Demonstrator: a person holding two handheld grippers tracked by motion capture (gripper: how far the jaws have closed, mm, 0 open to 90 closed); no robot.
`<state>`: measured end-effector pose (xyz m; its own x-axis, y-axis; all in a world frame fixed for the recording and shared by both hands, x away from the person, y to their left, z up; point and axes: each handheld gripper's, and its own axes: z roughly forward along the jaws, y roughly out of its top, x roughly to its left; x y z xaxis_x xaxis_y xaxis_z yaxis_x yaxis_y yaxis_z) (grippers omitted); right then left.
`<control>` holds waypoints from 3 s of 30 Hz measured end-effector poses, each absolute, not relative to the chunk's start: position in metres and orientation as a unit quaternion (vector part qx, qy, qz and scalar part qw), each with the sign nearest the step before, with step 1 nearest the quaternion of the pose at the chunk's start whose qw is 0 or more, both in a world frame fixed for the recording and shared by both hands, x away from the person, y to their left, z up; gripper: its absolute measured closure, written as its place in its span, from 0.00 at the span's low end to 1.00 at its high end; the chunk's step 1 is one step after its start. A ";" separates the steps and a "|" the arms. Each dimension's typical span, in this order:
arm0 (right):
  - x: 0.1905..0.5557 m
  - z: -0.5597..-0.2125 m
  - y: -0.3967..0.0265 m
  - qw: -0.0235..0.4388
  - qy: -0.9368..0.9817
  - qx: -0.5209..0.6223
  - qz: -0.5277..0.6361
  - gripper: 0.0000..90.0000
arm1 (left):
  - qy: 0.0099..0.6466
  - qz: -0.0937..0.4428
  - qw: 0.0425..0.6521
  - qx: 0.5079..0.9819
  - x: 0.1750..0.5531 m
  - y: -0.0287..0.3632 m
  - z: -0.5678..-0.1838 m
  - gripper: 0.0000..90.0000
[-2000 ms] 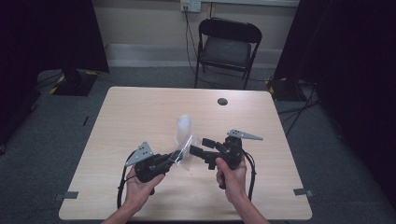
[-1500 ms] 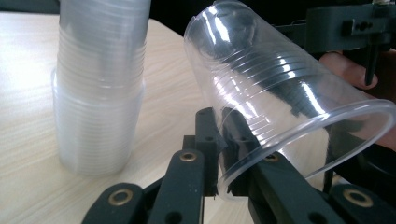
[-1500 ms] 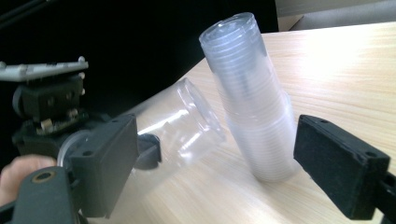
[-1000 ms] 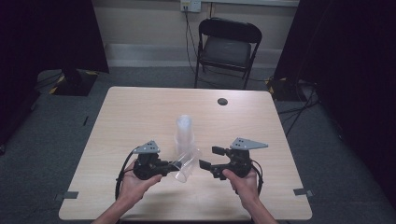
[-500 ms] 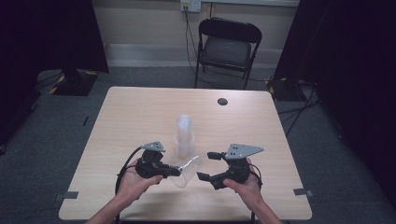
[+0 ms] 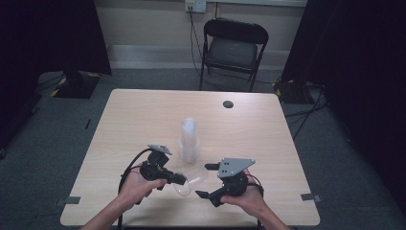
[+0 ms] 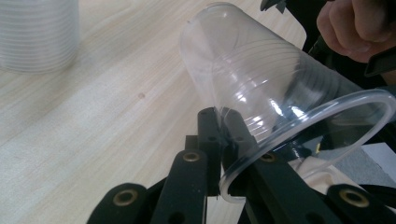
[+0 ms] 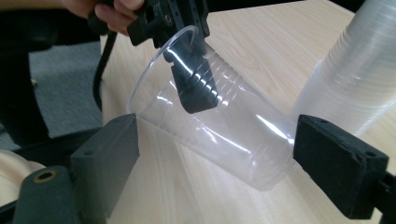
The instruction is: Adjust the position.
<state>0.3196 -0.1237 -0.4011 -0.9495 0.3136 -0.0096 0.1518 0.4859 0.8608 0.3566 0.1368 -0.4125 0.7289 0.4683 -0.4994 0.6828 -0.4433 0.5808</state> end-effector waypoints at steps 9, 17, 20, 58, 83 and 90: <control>0.313 -0.407 -0.110 0.116 0.882 0.081 0.450 0.18 | 0.349 -0.169 0.374 0.842 0.360 0.133 -0.416 0.97; 0.312 -0.413 -0.101 0.145 0.891 0.051 0.427 0.18 | 0.347 -0.180 0.361 0.847 0.364 0.125 -0.412 0.98; 0.312 -0.413 -0.099 0.154 0.890 0.051 0.427 0.17 | 0.348 -0.166 0.365 0.848 0.364 0.121 -0.406 0.98; 0.317 -0.417 -0.086 0.166 0.886 0.064 0.429 0.23 | 0.360 -0.141 0.331 0.861 0.371 0.098 -0.404 0.99; 0.318 -0.415 -0.092 0.176 0.873 0.080 0.447 0.34 | 0.358 -0.091 0.372 0.852 0.367 0.098 -0.405 0.81; 0.322 -0.416 -0.098 0.169 0.868 0.103 0.454 0.34 | 0.354 -0.086 0.397 0.842 0.363 0.098 -0.409 0.72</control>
